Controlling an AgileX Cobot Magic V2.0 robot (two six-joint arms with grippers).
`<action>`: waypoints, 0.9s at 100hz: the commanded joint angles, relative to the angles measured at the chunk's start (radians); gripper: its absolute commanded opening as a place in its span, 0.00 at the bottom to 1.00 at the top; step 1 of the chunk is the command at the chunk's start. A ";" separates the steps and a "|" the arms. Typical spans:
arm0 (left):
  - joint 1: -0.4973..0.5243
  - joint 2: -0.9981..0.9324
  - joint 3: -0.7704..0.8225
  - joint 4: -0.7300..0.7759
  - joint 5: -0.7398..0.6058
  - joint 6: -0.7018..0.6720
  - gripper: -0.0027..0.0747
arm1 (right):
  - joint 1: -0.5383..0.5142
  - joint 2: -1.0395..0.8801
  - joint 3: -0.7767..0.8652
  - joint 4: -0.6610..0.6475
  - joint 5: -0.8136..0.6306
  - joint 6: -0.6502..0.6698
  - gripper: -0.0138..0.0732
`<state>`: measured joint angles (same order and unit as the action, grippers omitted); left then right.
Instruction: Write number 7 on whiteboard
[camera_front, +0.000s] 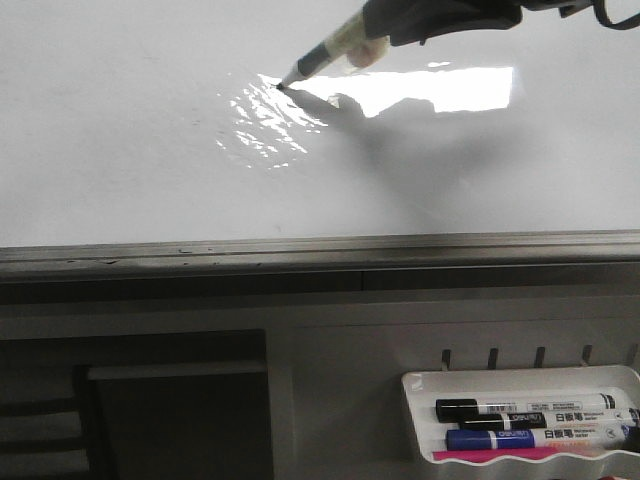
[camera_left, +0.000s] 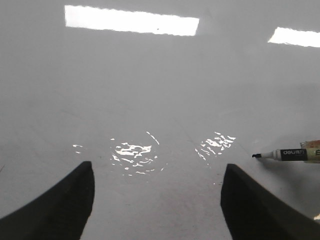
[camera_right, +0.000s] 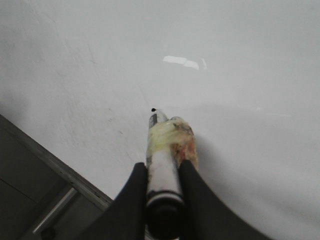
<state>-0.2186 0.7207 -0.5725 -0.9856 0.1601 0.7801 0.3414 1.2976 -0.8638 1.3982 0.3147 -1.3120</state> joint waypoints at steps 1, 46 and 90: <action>0.003 -0.006 -0.028 -0.018 -0.048 -0.008 0.67 | -0.024 -0.053 0.014 0.004 -0.133 -0.006 0.10; 0.003 -0.006 -0.028 -0.018 -0.048 -0.008 0.67 | -0.098 -0.090 0.104 0.004 0.013 0.012 0.10; -0.028 -0.006 -0.034 -0.020 0.089 0.049 0.67 | -0.098 -0.277 0.172 -0.087 0.277 0.219 0.10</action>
<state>-0.2226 0.7207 -0.5725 -0.9856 0.2278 0.7967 0.2480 1.0799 -0.6533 1.3451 0.5116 -1.1782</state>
